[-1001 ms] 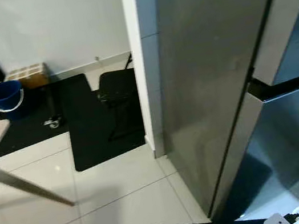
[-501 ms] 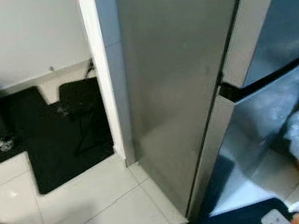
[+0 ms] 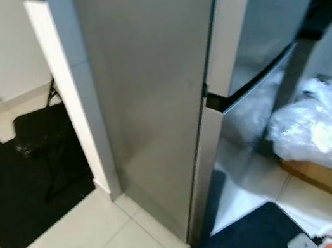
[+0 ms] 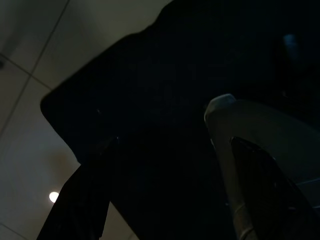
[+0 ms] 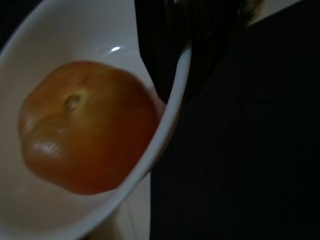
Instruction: Restocking fridge
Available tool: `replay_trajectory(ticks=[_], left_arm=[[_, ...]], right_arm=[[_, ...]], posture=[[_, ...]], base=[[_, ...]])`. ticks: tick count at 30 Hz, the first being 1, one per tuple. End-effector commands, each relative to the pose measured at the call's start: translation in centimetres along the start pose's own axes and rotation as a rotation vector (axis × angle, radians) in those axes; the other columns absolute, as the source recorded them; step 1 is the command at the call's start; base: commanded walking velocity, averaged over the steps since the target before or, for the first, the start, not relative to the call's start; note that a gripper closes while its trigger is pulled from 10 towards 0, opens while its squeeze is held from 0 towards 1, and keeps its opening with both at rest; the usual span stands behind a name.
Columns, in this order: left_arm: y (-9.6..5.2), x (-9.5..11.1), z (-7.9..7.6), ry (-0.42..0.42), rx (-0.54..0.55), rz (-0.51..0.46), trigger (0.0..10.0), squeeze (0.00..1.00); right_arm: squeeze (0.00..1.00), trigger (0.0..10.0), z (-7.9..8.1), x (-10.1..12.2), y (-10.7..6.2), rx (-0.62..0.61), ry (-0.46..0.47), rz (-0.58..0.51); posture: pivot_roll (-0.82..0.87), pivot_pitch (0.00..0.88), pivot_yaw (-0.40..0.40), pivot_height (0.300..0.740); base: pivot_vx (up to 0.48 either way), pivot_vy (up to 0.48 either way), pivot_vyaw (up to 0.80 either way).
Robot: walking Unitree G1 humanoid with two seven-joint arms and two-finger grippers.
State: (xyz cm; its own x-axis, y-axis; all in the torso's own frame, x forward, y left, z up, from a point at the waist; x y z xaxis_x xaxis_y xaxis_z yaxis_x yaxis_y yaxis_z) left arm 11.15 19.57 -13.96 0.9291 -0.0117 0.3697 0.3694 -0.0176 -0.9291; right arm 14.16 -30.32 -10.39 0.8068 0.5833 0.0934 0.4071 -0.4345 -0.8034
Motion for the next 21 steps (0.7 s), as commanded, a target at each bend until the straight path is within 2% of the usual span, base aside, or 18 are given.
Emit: replay_trajectory(ticks=[1, 21], left_arm=[[-0.08, -1.43, -0.63, -0.004, -0.022, 0.052, 10.0, 0.0], [-0.05, -1.23, -0.69, -0.003, -0.023, 0.043, 10.0, 0.0]], right_arm=[[0.0, 10.0, -0.27, -0.24, 0.02, -0.009, 0.001, 0.005], [0.0, 10.0, -0.17, -0.19, 0.01, -0.007, 0.004, 0.004]], posture=[[-0.04, 0.0, -0.027, 0.74], [-0.04, 0.0, -0.026, 0.74]], base=[[0.0, 0.0, -0.77], [0.0, 0.0, -0.77]])
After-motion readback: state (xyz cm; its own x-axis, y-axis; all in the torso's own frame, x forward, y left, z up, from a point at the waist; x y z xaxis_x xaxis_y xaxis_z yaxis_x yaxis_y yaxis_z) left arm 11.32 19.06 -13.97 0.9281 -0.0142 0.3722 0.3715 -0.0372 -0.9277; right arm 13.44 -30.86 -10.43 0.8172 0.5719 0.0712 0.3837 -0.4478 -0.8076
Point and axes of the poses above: a point about 5 cm out from each wrist's last joint towards the gripper, its own y axis pointing out of the wrist towards the gripper, its own x axis along the axis of the wrist's last joint, z = x × y, the point moved 3 cm from there along y, pointing out of the wrist towards the gripper, and after that the axes turned 12 degrees about -y, right-handed, at the moved point
